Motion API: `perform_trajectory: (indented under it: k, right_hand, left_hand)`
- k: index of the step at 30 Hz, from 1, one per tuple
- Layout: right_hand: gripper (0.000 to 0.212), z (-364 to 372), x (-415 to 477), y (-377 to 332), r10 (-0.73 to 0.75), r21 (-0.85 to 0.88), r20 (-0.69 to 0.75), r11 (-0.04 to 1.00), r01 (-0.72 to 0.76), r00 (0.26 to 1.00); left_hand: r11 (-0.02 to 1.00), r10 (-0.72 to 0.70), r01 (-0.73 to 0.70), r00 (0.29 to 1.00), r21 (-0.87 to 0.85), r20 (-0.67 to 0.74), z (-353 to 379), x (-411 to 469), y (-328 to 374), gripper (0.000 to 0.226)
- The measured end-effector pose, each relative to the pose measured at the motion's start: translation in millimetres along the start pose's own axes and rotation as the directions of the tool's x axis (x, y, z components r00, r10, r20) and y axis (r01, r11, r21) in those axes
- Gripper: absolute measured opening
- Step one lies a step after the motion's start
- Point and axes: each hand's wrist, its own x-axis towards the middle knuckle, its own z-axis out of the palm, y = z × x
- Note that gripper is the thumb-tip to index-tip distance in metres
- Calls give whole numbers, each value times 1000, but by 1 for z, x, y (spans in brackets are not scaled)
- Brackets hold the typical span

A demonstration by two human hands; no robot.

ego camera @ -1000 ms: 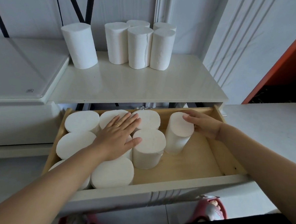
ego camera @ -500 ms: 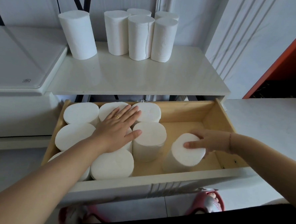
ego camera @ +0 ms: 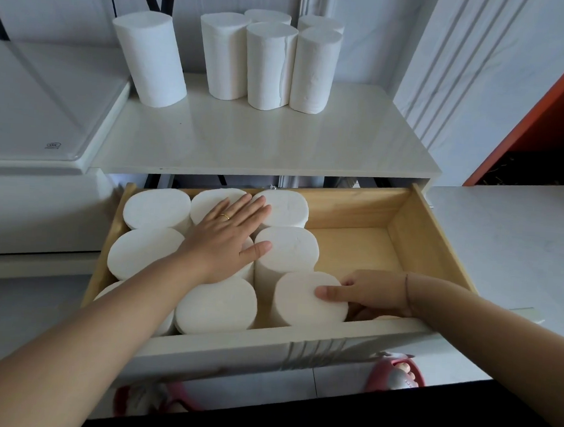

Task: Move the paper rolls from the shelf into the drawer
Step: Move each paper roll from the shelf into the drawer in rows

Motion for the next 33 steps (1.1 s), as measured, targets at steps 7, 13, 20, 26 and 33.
perform_trajectory:
  k: [7, 13, 20, 26, 33]
  right_hand:
    - [60, 16, 11, -18, -18, 47, 45, 999, 16, 999]
    - [62, 17, 7, -24, -28, -3, 35, 1000, 28, 999]
    - [59, -20, -6, -68, -318, -477, -393, 873, 105, 863]
    - [33, -27, 26, -127, -610, -355, -588, 785, 508, 532]
    - [87, -8, 96, -215, -671, -251, -552, 700, 669, 495]
  left_hand:
    - [1000, 0, 0, 1000, 4, 13, -1, 0, 1, 77]
    - [1000, -3, 3, 1000, 5, 2, 1, 0, 1, 79]
    - [998, -41, 38, 998, -49, -47, 3, 2, -1, 71]
    - [985, -154, 168, 964, 47, -218, -4, 5, -14, 71]
    - [915, -391, 403, 871, -22, -297, -12, 2, -53, 75]
